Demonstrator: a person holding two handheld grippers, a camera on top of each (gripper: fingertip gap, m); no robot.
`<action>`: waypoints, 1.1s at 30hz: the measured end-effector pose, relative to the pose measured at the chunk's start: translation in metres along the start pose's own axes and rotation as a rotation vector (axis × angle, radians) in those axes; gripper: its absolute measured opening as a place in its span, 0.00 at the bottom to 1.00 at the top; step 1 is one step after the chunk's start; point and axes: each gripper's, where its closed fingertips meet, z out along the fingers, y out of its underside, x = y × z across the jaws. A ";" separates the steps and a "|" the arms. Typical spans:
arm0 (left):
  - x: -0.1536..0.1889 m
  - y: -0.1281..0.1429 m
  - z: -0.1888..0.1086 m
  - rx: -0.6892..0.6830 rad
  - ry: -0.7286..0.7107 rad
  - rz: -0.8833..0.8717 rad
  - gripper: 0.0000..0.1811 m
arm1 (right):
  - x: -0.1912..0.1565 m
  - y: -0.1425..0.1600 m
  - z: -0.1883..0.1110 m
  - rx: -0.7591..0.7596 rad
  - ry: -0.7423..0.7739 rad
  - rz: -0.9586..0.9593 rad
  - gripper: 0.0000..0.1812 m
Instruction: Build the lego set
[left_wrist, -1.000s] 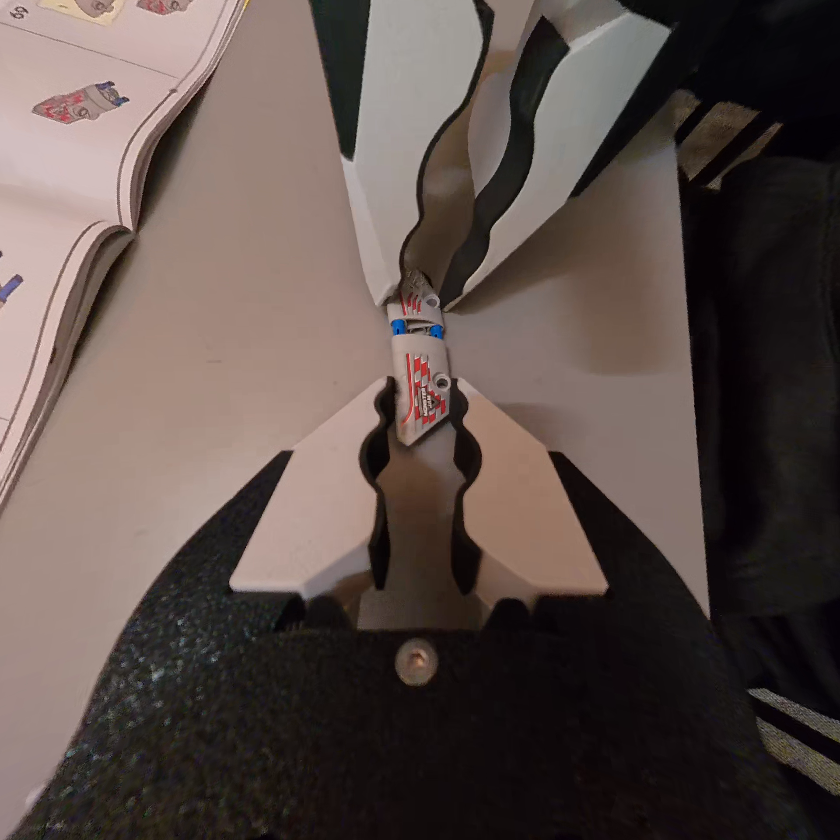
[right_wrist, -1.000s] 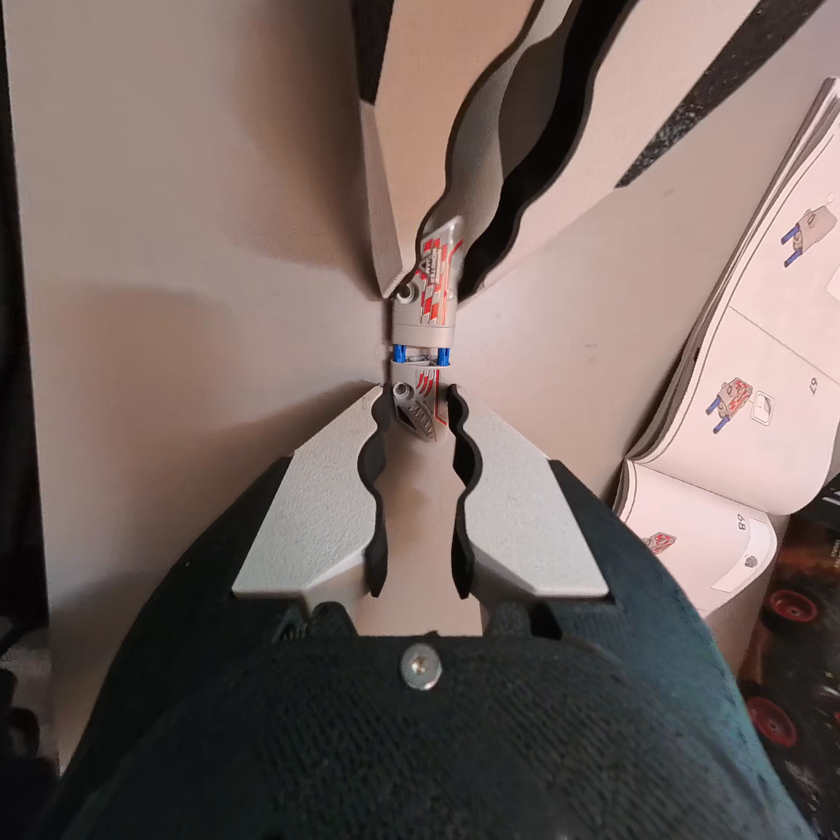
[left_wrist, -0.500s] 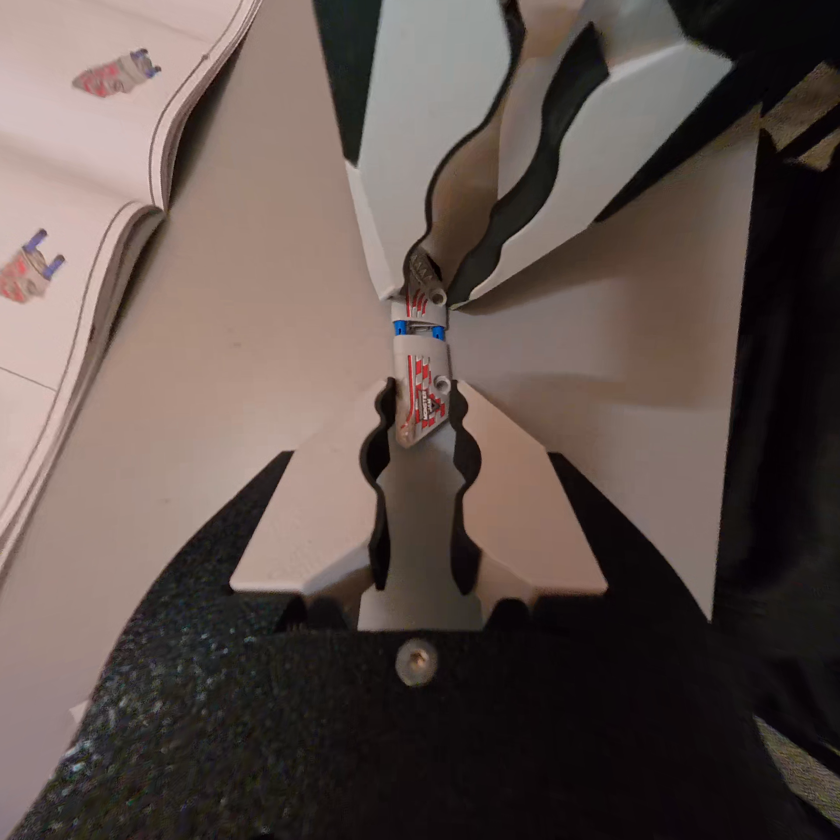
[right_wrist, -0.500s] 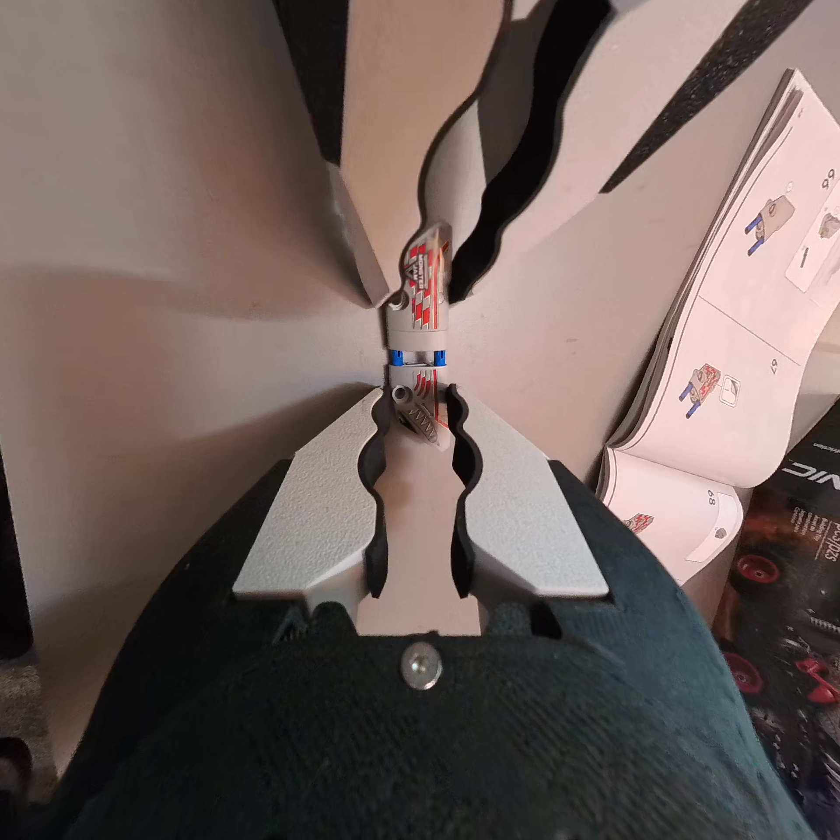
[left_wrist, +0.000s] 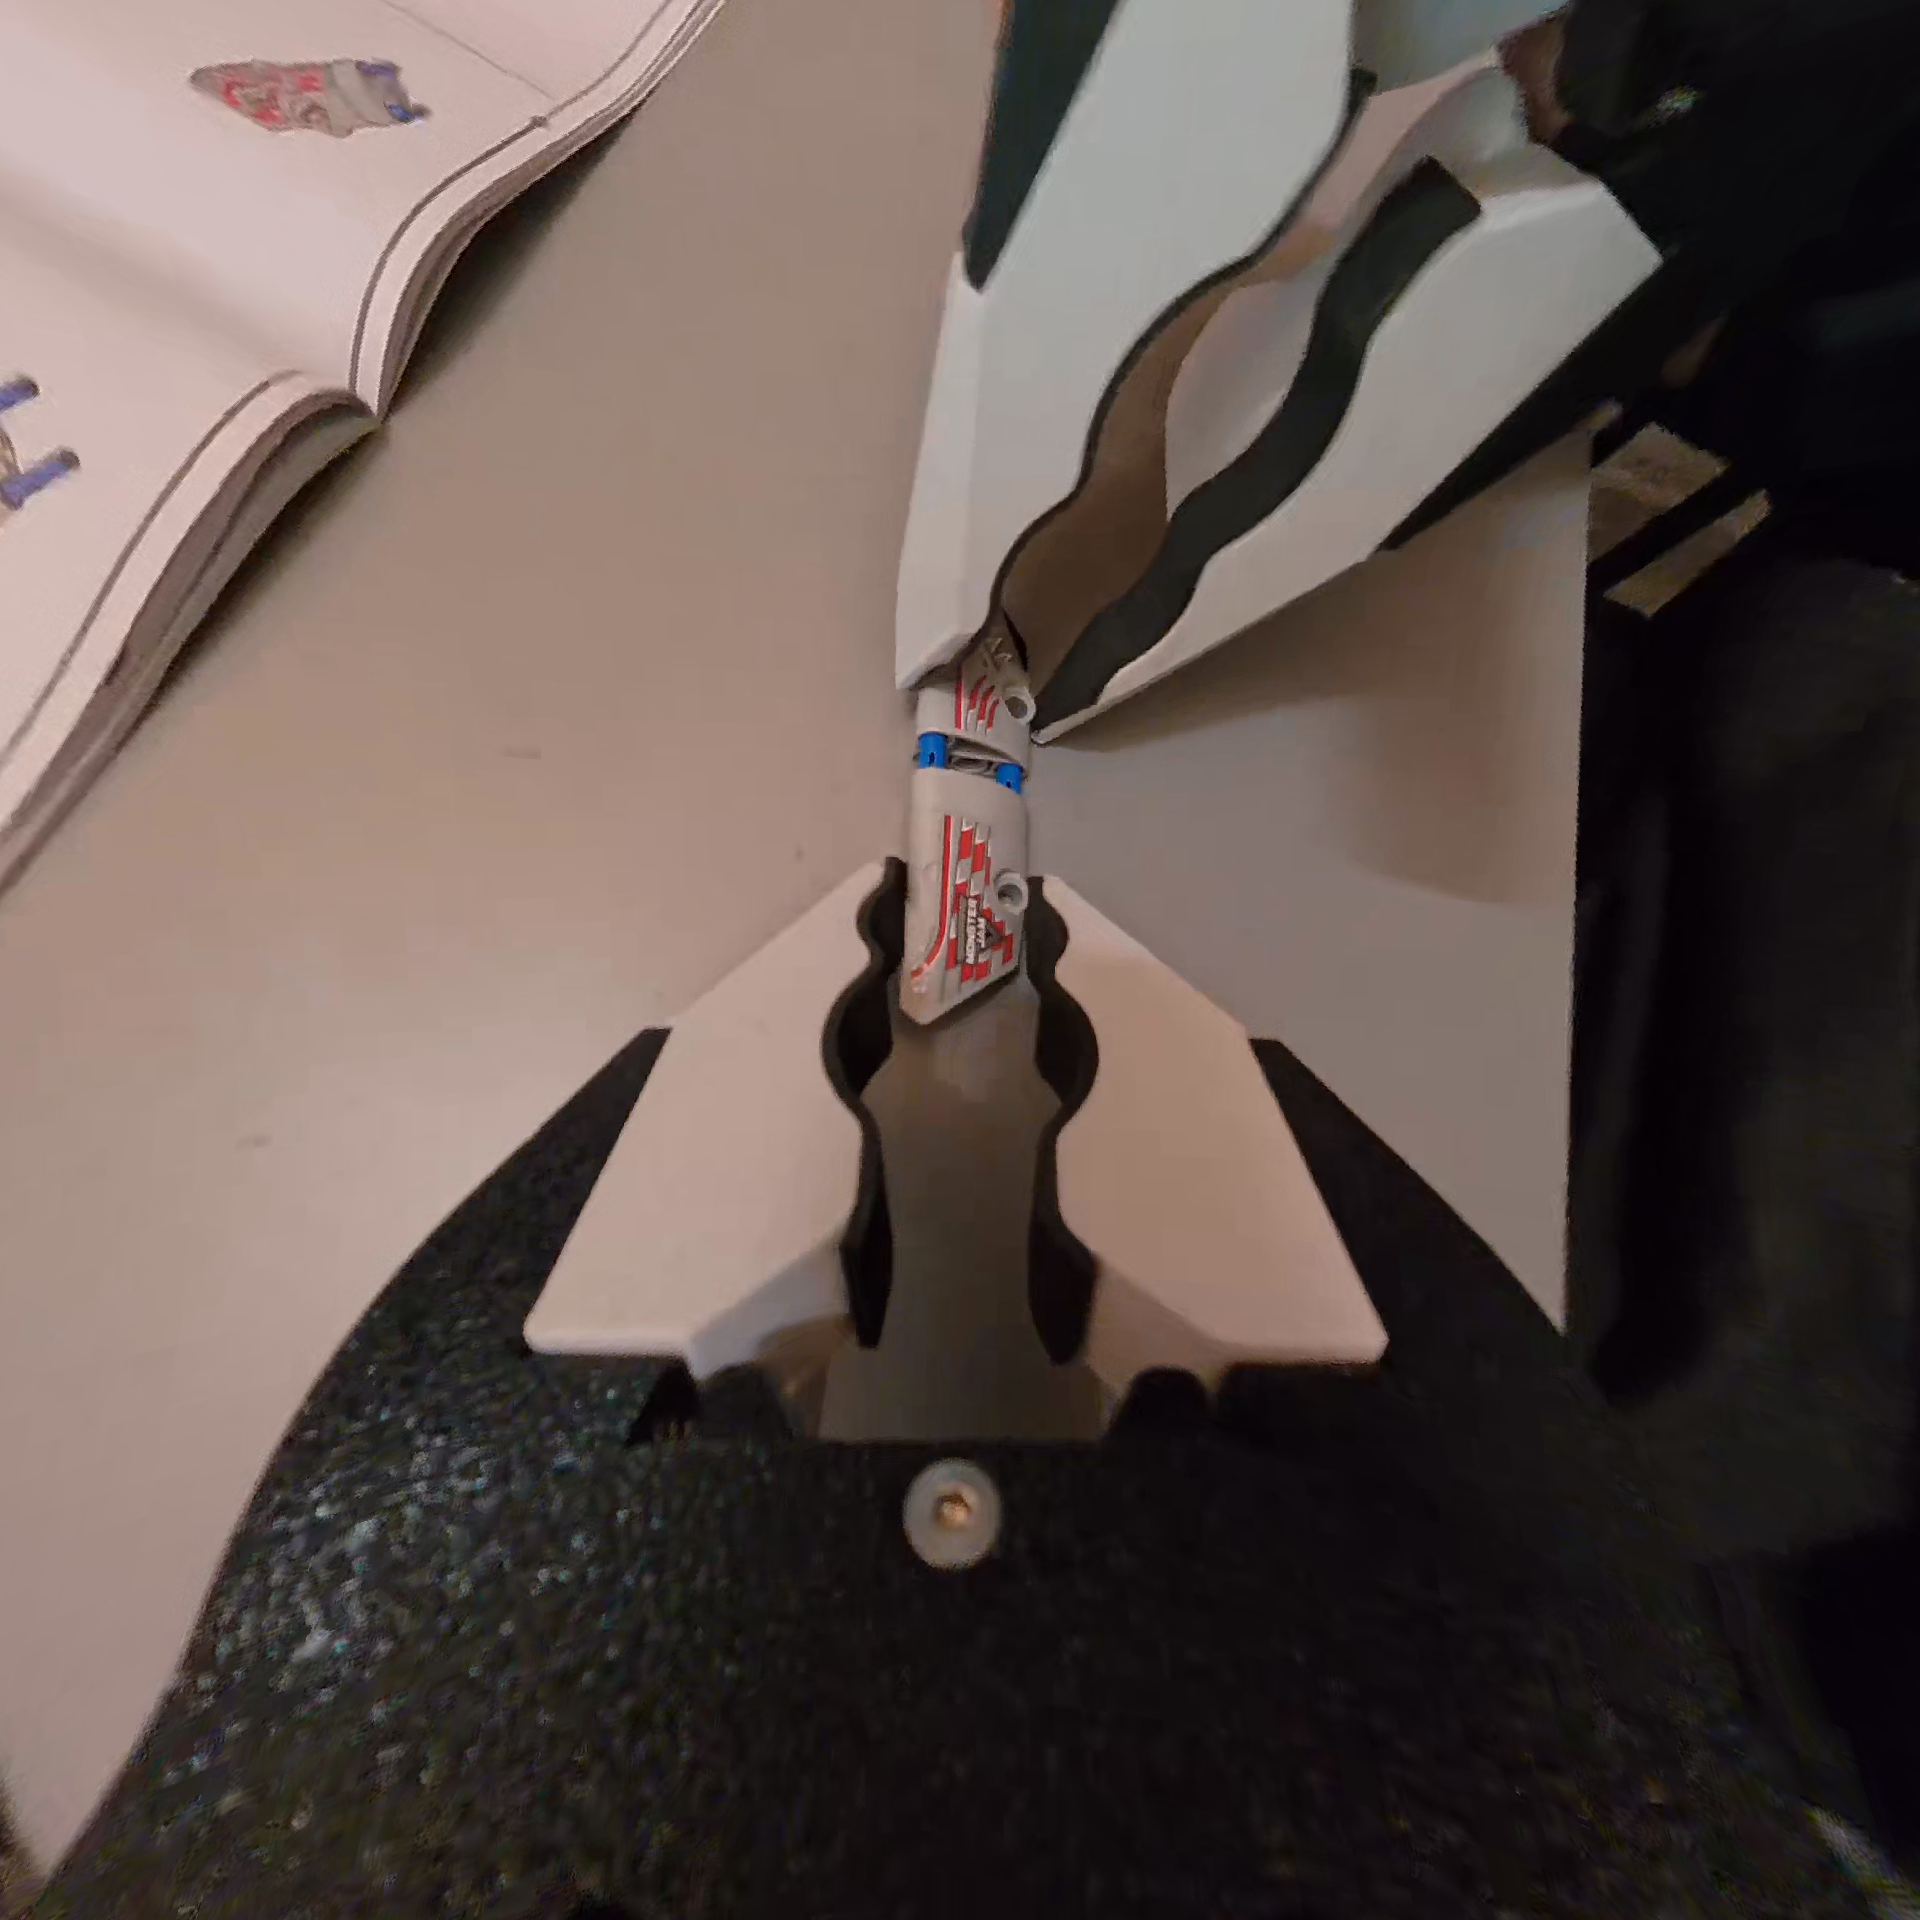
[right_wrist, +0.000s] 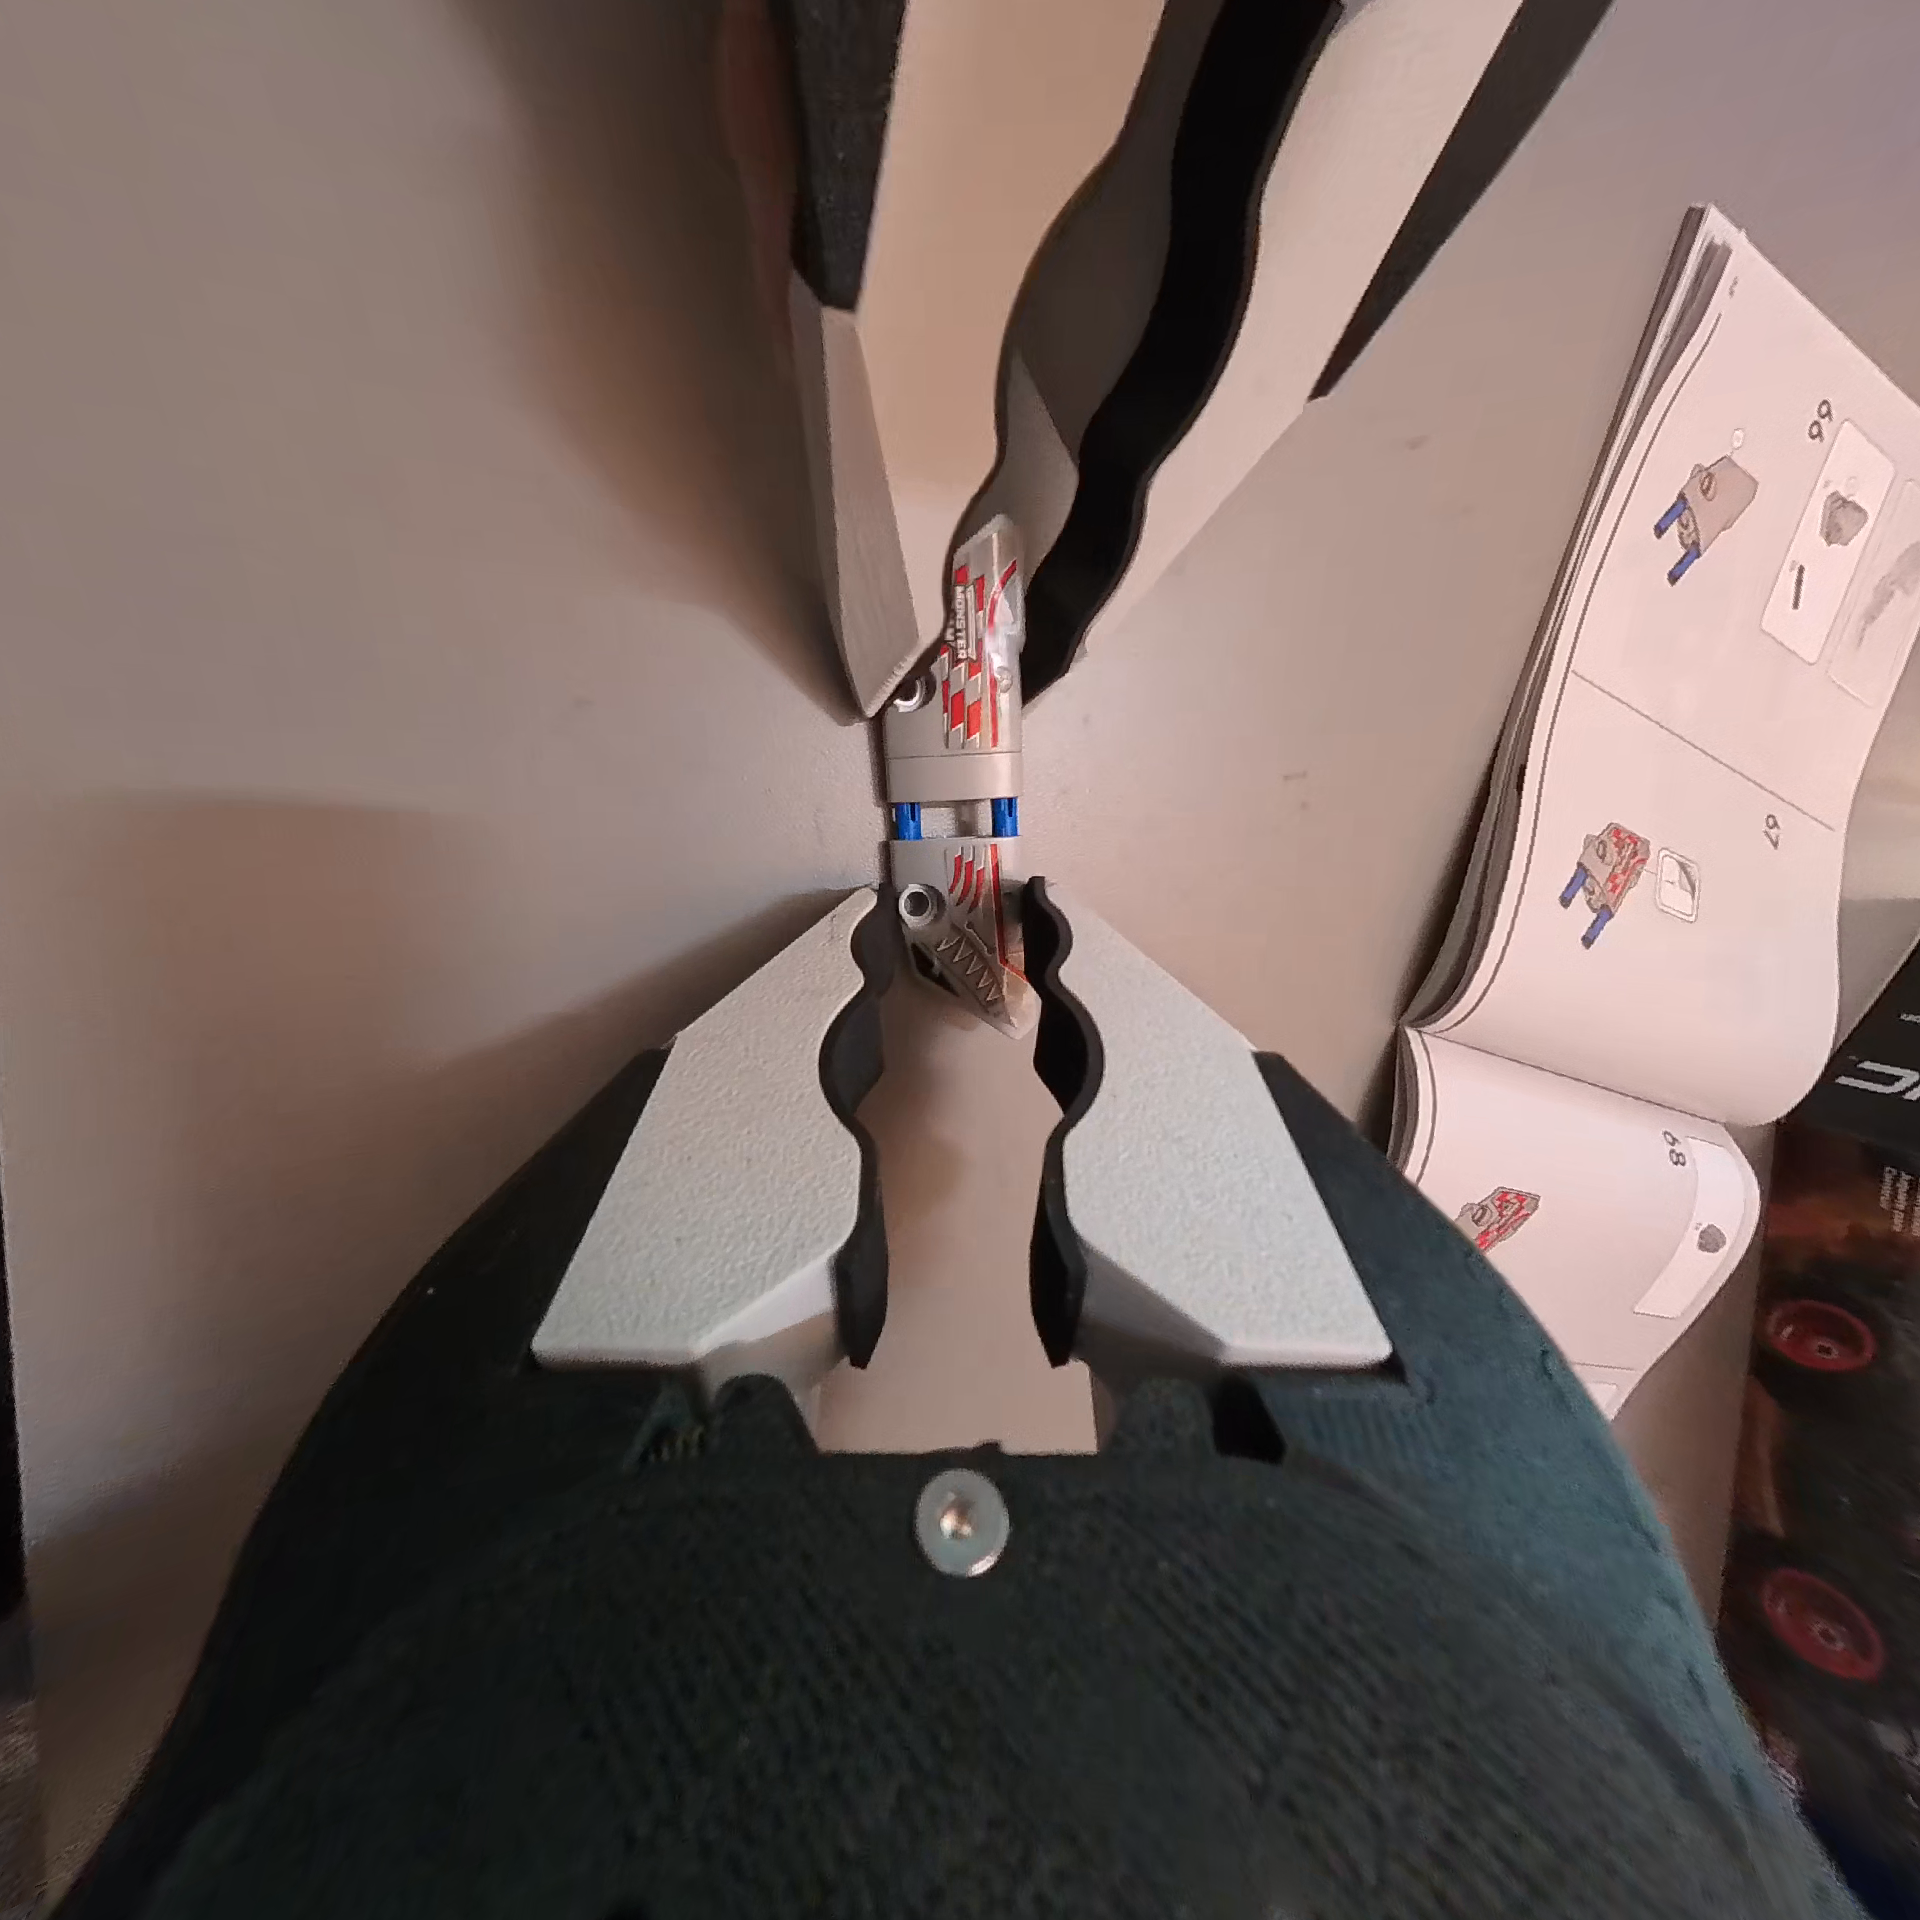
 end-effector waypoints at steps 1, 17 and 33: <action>-0.001 0.000 0.000 0.001 -0.013 0.065 0.11 | 0.000 0.000 0.000 0.007 0.001 -0.006 0.12; 0.001 -0.008 0.006 0.068 -0.109 0.388 0.18 | -0.004 -0.003 -0.002 0.061 0.161 0.113 0.13; 0.002 0.001 -0.003 0.073 -0.088 0.479 0.15 | -0.004 -0.004 -0.002 0.067 0.130 0.105 0.13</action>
